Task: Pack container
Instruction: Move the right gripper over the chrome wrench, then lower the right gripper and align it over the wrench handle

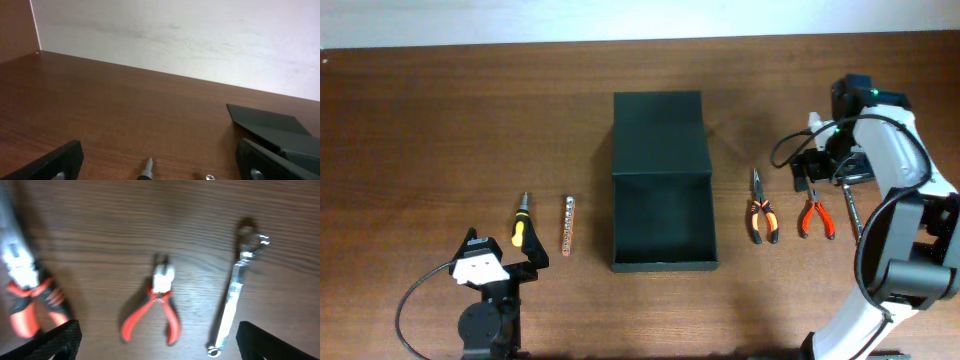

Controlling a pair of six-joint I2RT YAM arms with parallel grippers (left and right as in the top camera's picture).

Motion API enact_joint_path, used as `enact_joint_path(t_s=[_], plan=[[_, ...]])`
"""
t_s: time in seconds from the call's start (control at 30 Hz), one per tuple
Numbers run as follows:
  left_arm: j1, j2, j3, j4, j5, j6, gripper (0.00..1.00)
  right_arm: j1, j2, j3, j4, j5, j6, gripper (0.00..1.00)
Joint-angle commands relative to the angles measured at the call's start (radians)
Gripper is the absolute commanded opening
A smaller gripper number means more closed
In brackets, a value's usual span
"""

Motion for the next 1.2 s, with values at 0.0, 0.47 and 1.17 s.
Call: enact_joint_path(t_s=[0.0,0.47,1.17], plan=[[0.005,-0.009,-0.004,-0.001,0.004,-0.005,0.99,-0.061,0.003,0.016,0.002,0.000,-0.049,0.99],[0.005,-0.009,-0.004,-0.001,0.004,-0.005,0.99,-0.234,0.010,0.016,0.010,-0.188,-0.204,0.99],[0.005,-0.009,-0.004,-0.001,0.004,-0.005,0.99,-0.234,0.020,0.016,0.026,0.005,-0.347,0.99]])
